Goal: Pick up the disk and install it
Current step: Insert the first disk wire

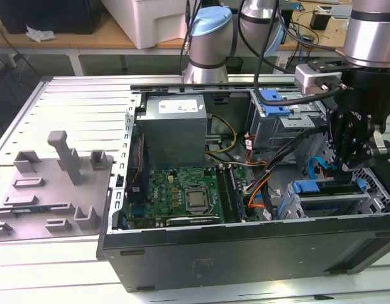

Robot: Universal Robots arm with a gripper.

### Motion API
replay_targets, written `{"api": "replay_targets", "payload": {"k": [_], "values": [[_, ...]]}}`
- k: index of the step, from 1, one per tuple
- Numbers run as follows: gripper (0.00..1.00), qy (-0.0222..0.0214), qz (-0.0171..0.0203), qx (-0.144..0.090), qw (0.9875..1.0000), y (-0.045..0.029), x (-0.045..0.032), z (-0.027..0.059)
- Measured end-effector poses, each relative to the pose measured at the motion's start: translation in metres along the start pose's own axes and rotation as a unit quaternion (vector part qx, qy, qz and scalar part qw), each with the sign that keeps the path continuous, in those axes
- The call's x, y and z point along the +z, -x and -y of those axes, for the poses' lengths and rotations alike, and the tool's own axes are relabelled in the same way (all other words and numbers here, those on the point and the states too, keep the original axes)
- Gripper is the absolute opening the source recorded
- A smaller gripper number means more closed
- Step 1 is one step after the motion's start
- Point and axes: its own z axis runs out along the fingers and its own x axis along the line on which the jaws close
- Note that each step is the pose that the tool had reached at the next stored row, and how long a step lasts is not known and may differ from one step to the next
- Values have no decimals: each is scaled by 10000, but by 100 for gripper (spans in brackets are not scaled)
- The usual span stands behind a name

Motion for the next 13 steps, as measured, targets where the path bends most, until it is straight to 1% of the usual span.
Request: {"api": "replay_targets", "payload": {"k": [13], "values": [[17, 0, 0, 0, 10000, 4, 18, -2]]}}
